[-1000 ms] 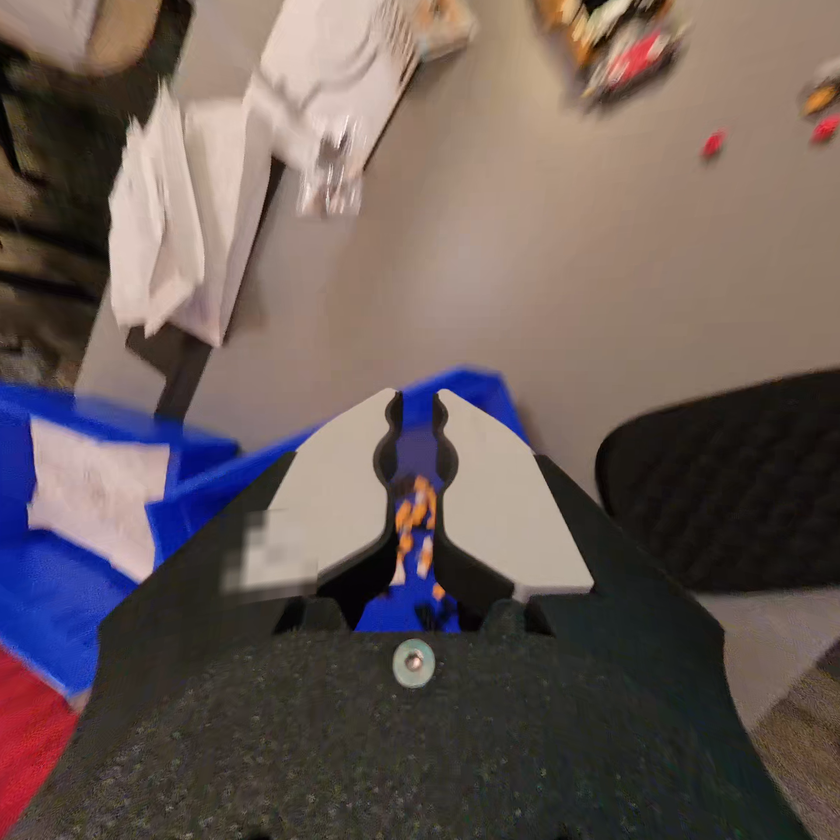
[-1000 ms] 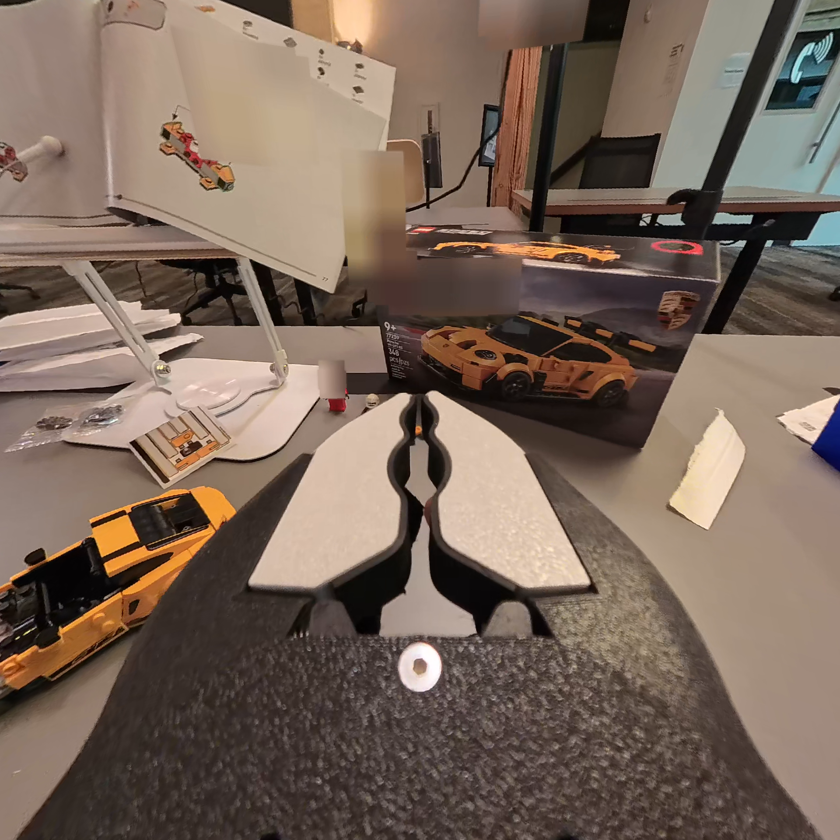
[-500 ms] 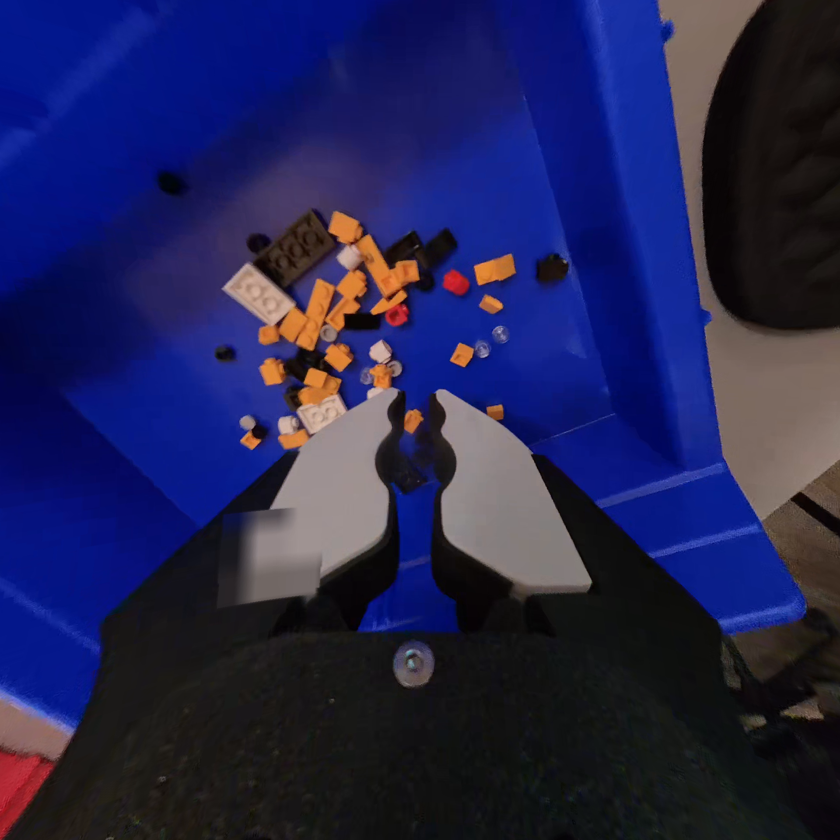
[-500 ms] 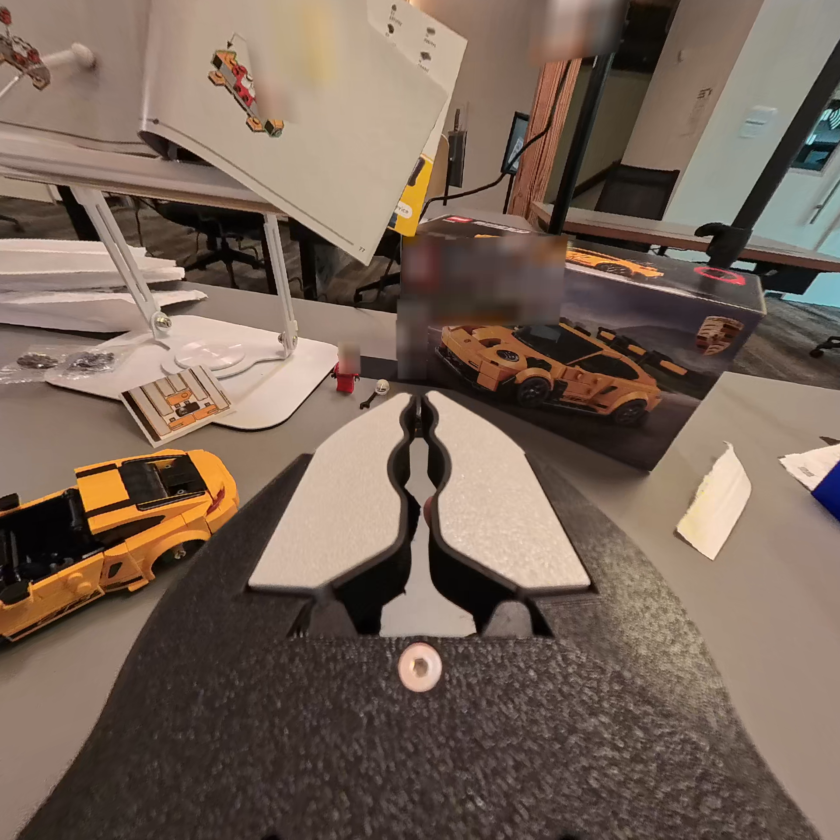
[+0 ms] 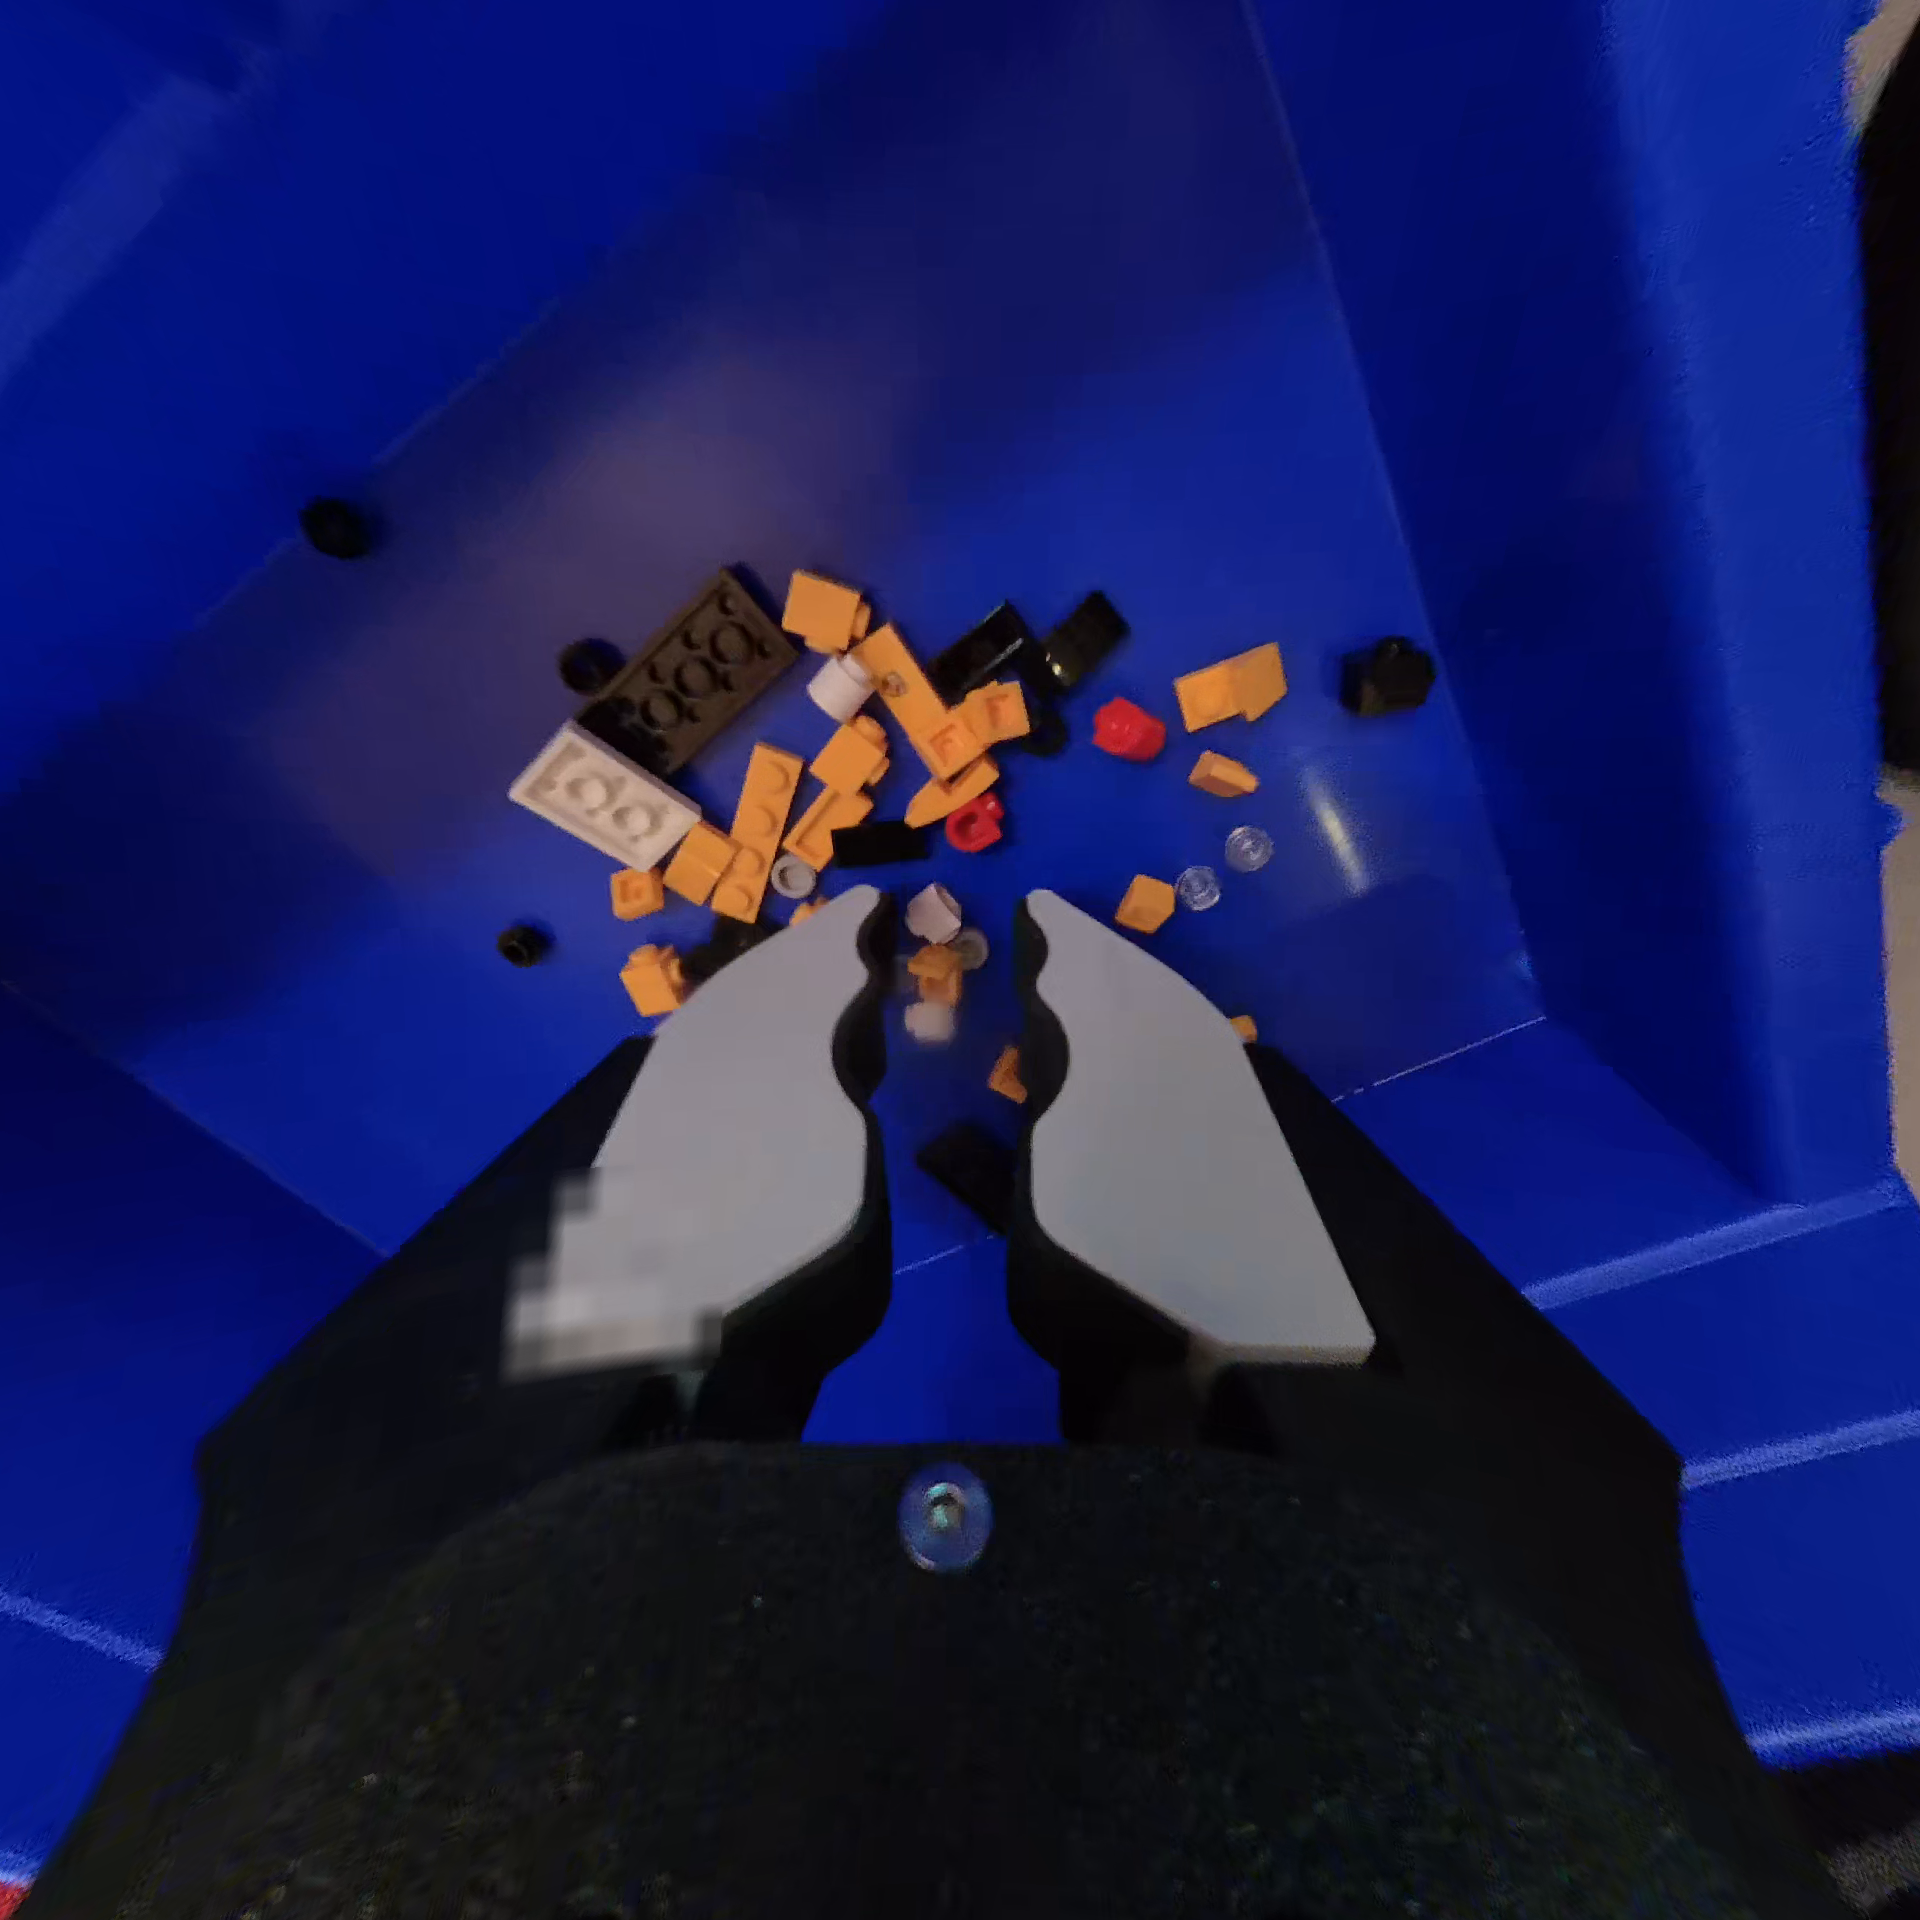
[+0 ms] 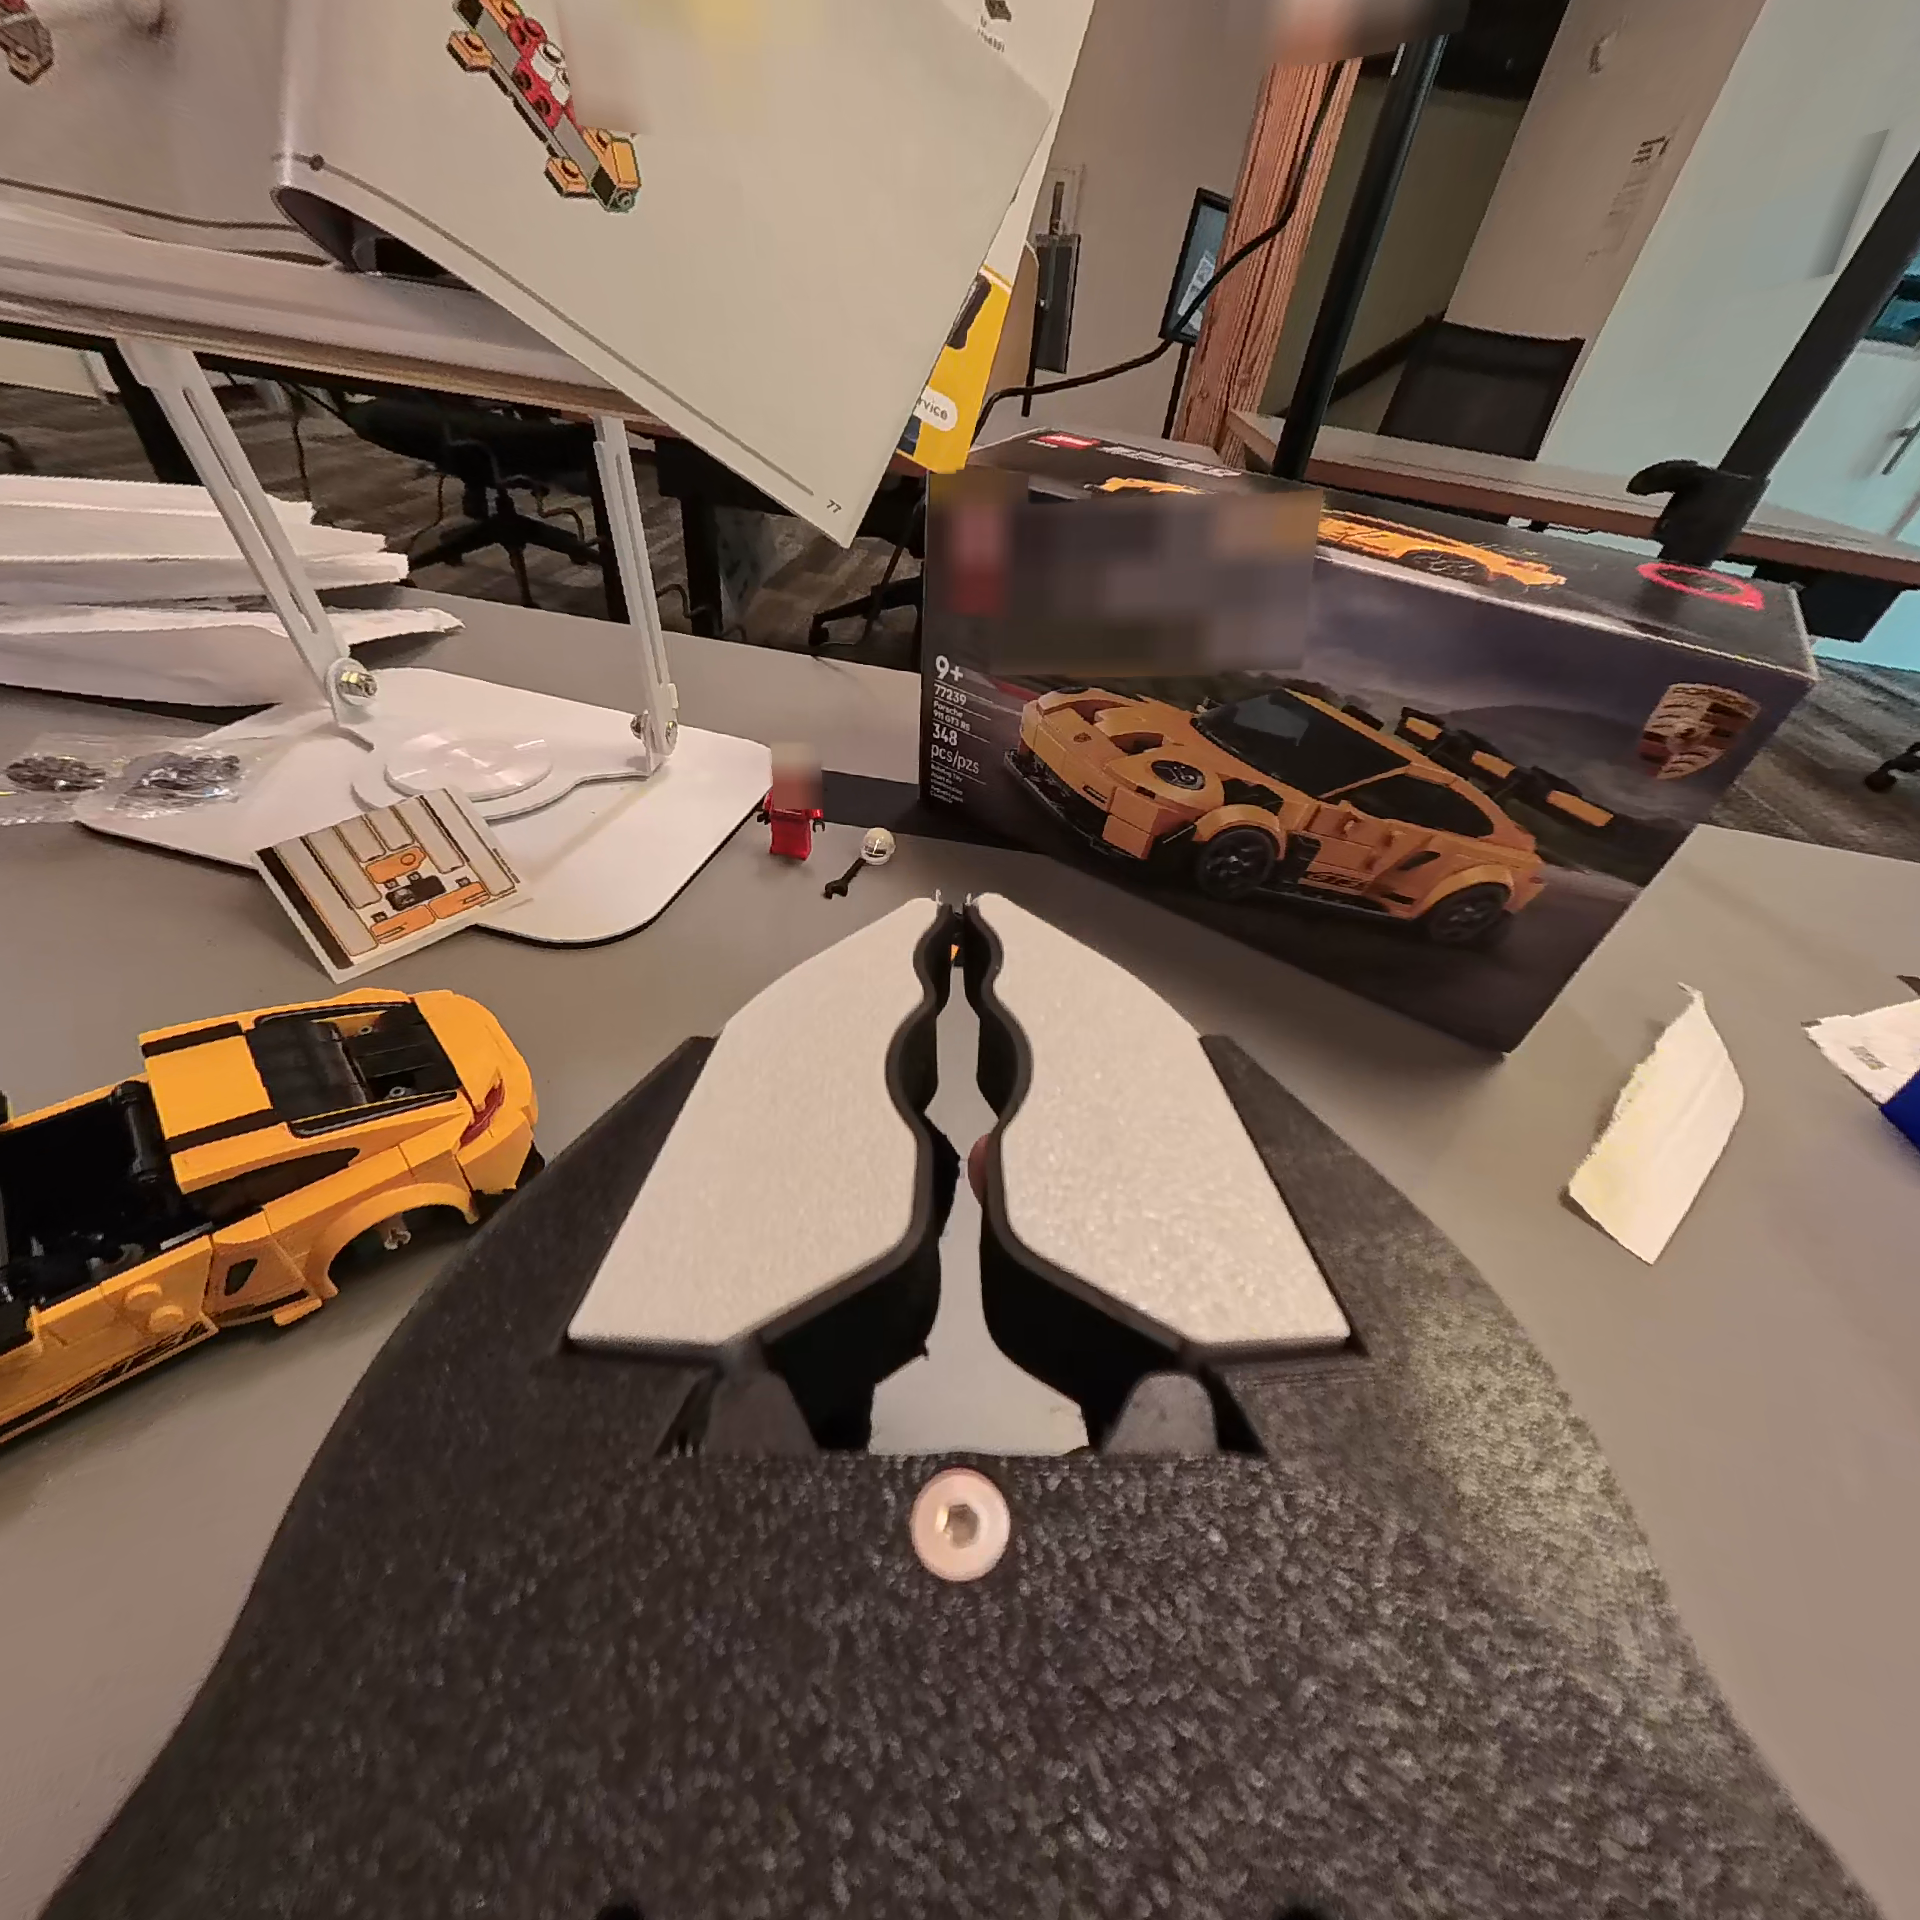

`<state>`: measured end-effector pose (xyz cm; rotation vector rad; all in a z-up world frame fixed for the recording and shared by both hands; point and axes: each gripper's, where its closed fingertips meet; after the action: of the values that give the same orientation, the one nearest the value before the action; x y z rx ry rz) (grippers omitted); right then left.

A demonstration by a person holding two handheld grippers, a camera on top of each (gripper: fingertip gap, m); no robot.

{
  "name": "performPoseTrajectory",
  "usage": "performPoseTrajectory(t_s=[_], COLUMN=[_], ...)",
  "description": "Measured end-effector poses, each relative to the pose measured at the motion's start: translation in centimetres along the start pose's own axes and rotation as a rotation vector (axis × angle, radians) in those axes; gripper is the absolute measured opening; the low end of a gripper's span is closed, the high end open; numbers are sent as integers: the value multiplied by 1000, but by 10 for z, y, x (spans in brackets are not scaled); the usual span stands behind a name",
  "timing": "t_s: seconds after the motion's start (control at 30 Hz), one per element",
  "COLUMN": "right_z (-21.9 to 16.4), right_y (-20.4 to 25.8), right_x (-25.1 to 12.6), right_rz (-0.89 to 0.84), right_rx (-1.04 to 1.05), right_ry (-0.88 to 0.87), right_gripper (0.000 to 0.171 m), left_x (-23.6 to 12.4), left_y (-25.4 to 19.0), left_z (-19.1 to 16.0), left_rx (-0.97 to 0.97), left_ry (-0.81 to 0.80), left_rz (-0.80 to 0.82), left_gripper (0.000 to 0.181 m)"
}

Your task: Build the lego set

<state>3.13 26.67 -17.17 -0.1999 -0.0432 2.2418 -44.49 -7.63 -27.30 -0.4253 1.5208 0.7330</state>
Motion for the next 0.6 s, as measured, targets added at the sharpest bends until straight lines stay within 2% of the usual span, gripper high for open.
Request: performPoseTrajectory(t_s=[0.03, 0.17, 0.3, 0.47, 0.6], right_z=[0, -2, -2, -1, 1], right_y=[0, 0, 1, 1, -3], right_x=[0, 1, 1, 0, -2], right_rz=[1, 8, 15, 15, -4], right_rx=[2, 13, 19, 24, 24], right_ry=[1, 7, 6, 3, -11], right_gripper=[1, 1, 1, 1, 1], left_x=[1, -7, -14, -23, -37], left_y=[1, 5, 6, 13, 30], left_z=[-3, -8, -10, -17, -25], left_rx=[0, -29, -56, -94, -136], left_ry=[14, -4, -31, -41, -54], left_rz=[3, 8, 13, 45, 128], left_gripper=[12, 10, 12, 24, 23])
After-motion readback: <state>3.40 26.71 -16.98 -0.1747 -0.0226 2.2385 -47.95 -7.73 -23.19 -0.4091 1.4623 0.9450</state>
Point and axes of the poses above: each gripper's, where its closed fingertips meet, x out along the fingers, z out of its top, y = z × x across the jaws, and after that the axes turned 10 degrees about z, right-handed
